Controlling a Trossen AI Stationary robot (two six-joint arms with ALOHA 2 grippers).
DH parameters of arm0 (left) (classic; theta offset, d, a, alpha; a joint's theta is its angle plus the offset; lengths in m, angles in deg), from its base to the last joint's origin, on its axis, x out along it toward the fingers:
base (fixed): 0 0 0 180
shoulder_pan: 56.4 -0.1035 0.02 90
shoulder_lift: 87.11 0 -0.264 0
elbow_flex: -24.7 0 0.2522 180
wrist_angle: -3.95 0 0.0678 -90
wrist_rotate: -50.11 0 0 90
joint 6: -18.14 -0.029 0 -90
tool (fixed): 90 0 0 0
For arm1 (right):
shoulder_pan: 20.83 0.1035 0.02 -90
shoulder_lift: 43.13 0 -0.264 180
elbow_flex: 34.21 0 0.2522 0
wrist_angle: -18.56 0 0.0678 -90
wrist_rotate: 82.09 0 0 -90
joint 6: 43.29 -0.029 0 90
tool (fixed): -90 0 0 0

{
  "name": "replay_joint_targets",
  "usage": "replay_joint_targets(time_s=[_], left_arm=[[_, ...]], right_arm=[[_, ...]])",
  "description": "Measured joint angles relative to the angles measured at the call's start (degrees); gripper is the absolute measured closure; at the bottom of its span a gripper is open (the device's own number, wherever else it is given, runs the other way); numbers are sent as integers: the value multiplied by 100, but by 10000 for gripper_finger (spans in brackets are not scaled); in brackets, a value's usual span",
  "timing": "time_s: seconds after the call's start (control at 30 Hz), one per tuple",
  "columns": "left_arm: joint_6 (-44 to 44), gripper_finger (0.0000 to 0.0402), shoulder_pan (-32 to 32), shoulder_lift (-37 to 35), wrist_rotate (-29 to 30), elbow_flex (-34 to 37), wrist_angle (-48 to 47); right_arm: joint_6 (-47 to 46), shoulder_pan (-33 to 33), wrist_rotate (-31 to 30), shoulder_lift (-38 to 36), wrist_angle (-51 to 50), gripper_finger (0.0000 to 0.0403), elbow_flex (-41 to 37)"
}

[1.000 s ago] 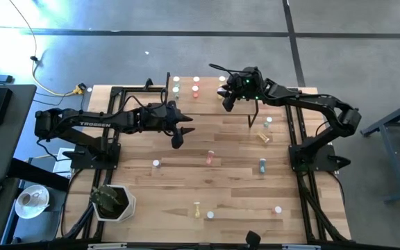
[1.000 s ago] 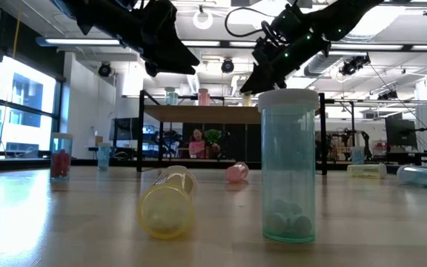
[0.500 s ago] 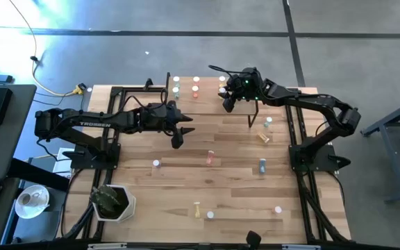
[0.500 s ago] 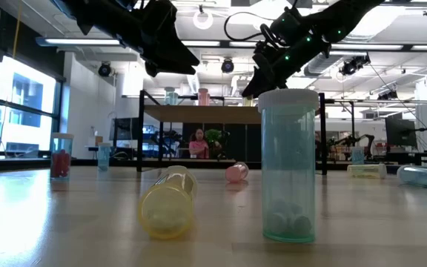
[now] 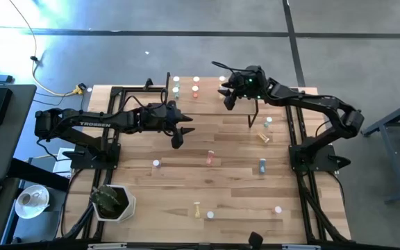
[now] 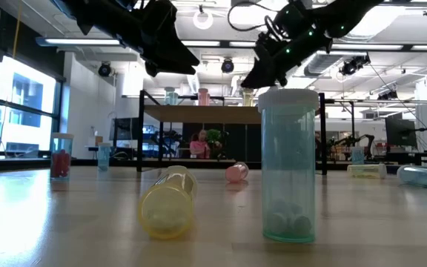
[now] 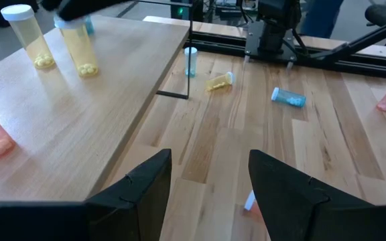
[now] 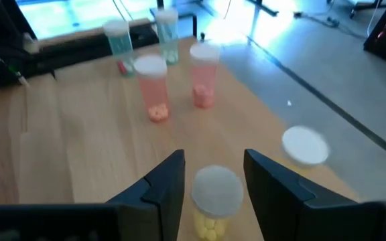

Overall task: Pick and place medicine bottles onto shelf by color
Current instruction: Put the blue pill bottle on the shelf

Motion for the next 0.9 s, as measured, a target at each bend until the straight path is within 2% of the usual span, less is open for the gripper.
replay_joint_targets(time_s=[0.17, 0.5, 0.73, 0.9], left_arm=[[-16, 213, 0, 0, 0, 0, -2], [-111, 213, 0, 1, 0, 0, -42], [-61, 213, 0, 2, 0, 0, -42], [-56, 213, 0, 2, 0, 0, -45]], right_arm=[[-13, 1, 3, -386, -169, 257, 4], [-122, 298, 22, -1252, -1243, 257, 7], [-281, 797, 15, -1641, -2274, 257, 7], [-586, 1340, -5, -1833, -2582, 257, -151]])
